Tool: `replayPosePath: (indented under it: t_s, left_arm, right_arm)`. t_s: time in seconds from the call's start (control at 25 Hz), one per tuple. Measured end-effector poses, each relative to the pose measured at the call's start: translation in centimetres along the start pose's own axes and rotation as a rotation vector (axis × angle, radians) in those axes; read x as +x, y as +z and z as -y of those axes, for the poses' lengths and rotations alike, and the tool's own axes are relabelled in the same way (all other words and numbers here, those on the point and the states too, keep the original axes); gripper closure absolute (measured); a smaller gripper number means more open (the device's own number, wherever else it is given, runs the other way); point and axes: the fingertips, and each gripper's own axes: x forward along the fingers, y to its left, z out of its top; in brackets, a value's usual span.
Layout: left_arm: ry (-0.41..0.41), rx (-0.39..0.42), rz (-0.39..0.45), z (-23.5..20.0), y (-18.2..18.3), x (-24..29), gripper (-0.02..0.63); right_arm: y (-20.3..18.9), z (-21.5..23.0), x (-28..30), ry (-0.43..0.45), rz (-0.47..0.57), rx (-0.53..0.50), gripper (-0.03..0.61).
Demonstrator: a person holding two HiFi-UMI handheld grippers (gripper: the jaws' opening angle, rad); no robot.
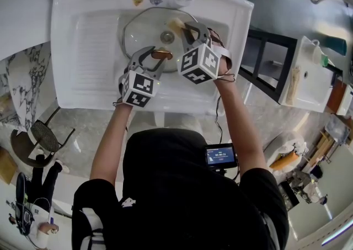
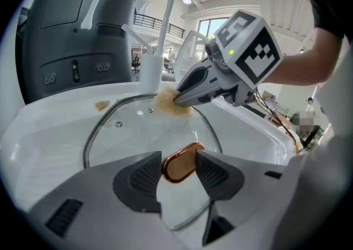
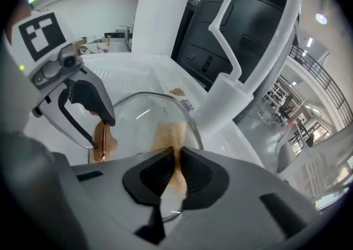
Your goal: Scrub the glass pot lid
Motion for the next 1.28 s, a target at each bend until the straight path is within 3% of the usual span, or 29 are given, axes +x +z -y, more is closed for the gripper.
replayPosePath:
  t_s: [0.76, 1.28]
  left_arm:
    - [0.007, -0.003, 0.007, 0.0, 0.1, 0.0, 0.428]
    - [0.008, 0.001, 0.004, 0.0, 0.2, -0.1, 0.428]
  right_arm:
    - [1.5, -5.3, 0.4, 0.097, 0.038, -0.084, 0.558]
    - [1.1, -4.4, 0.4, 0.09, 0.035, -0.07, 0.557]
